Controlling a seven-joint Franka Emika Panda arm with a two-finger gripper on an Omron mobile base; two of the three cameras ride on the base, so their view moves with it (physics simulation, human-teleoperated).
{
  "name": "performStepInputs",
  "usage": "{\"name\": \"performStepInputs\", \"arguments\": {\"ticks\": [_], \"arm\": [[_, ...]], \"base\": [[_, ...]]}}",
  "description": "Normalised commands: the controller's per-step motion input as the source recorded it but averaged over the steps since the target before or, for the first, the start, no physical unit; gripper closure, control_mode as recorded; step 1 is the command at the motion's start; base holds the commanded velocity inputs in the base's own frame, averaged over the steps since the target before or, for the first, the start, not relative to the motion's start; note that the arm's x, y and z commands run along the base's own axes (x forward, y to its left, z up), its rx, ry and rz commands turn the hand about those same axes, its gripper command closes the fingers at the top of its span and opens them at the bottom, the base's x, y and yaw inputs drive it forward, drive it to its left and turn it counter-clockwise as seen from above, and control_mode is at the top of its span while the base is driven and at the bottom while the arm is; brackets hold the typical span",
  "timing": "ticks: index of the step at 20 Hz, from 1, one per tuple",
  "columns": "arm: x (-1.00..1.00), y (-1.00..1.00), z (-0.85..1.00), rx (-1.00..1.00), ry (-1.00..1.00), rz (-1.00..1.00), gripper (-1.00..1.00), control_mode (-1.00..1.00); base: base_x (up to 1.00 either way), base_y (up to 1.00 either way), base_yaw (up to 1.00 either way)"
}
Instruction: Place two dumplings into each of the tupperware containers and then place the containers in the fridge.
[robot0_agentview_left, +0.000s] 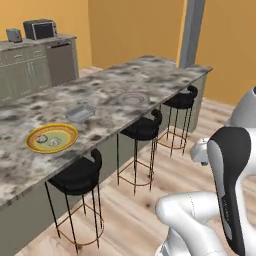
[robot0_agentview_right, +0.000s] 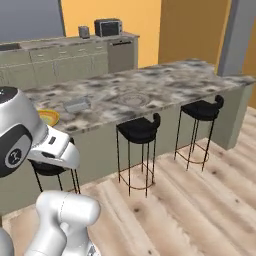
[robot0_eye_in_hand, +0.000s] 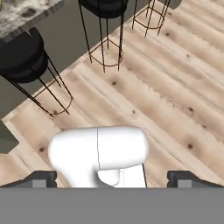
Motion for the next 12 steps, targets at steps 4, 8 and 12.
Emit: {"name": "performStepInputs", "arguments": {"ticks": [4,8,12], "arm": [[0.00,0.00,0.00,0.00,0.00,0.00,-1.00,1.00],[0.00,0.00,0.00,0.00,0.00,0.00,-1.00,1.00],[0.00,0.00,0.00,0.00,0.00,0.00,-1.00,1.00]], "base": [[0.70,-0.45,0.68],[0.67,-0.45,0.68],[0.68,-0.57,0.53]]}}
